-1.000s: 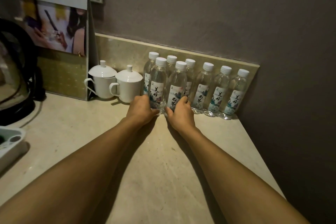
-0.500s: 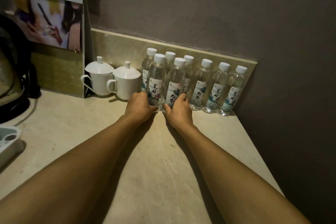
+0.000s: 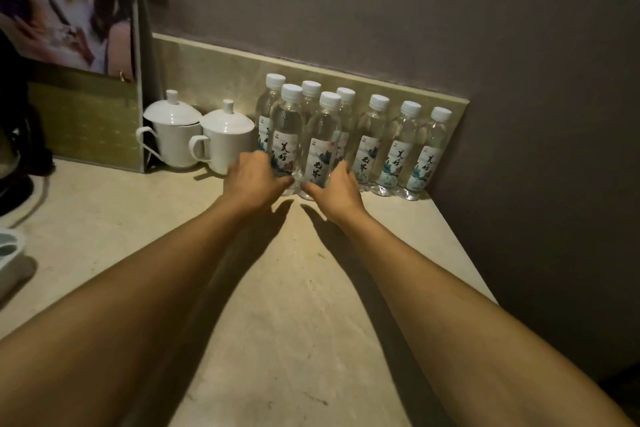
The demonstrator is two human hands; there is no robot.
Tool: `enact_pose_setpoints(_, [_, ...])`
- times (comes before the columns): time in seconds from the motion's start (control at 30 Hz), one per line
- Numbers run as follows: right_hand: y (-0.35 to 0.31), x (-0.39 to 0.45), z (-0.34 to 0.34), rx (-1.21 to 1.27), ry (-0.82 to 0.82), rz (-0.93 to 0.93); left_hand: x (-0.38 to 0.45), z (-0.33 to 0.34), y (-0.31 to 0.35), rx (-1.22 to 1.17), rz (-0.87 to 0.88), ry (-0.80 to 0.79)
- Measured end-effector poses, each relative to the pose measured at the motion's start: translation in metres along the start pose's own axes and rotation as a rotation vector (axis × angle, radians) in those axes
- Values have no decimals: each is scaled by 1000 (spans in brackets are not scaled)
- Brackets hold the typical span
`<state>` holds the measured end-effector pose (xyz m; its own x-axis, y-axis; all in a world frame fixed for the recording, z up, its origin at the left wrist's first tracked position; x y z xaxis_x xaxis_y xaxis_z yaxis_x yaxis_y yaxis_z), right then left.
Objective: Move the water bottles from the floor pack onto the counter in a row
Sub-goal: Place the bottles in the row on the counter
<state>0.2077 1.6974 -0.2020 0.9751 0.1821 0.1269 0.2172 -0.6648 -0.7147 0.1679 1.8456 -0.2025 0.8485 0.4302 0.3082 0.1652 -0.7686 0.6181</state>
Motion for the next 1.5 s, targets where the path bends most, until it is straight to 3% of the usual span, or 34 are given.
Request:
enact_pose_setpoints(0.17, [2,-13,-25,7,49,26,-16,-19,23,180,-13,28])
enact_pose_setpoints(0.43, [10,-50,-95,37,157,-110,-51,-18,87,102,93,56])
enact_pose_setpoints(0.67, [54,-92,-188,48,288,-129,-106,7,185,115,191,81])
enact_pose_setpoints(0.87, [118,-137,-281,-3,368,-146,-163,52,288,88,275,22])
enact_pose_setpoints(1.2, [258,-210,-432,-17,554,28,-270,150,458,31,457,-175])
enact_pose_setpoints(1.5, [388,-248,-507,-31,605,253,-344,260,553,0,580,-413])
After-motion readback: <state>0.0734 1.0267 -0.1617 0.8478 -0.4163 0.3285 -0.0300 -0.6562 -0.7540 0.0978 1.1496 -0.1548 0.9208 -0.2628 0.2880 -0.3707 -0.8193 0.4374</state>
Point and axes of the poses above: each hand's wrist, its own x-axis towards the middle knuckle, its own z-axis out of the palm, y = z × x, the point moved 5 cm from there along x, towards the middle knuckle
